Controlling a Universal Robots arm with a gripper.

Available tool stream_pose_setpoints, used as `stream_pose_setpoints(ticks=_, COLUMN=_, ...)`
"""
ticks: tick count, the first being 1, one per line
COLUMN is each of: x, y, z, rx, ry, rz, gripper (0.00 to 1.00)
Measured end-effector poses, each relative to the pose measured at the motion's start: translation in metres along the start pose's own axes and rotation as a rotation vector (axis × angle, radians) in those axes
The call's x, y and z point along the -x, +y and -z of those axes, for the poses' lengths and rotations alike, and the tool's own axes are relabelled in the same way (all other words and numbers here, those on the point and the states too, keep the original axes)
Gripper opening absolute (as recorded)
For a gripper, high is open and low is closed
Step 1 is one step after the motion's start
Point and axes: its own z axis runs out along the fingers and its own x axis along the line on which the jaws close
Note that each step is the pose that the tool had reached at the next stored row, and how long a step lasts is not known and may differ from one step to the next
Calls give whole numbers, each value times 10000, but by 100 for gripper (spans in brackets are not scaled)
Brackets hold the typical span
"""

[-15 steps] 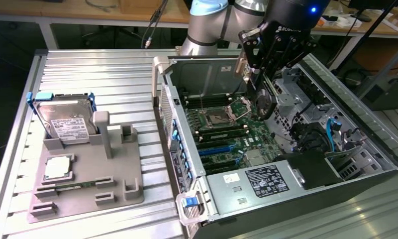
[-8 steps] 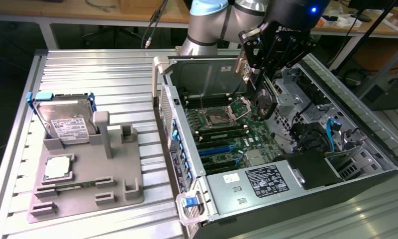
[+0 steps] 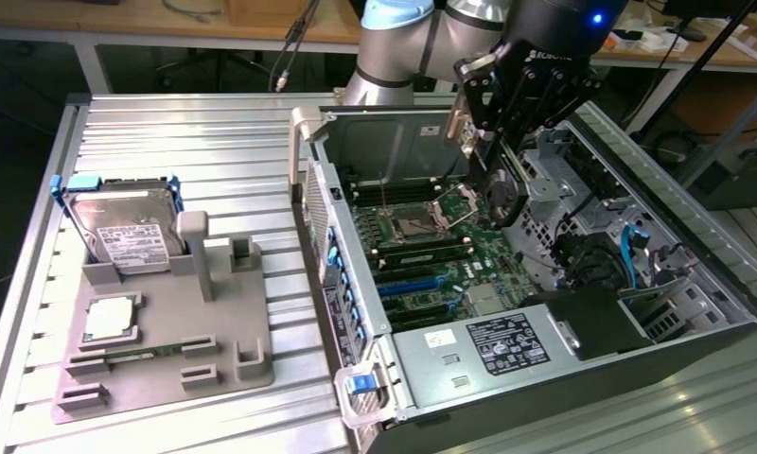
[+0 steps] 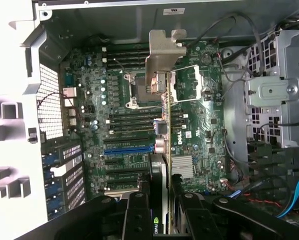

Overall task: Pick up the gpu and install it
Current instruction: 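Insert the gpu into the slot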

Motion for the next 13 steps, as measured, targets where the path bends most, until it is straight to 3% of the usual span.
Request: stream_pose_setpoints(ticks=13, x=0, y=0, z=0, rx=10, ry=10, rz=216, gripper=27)
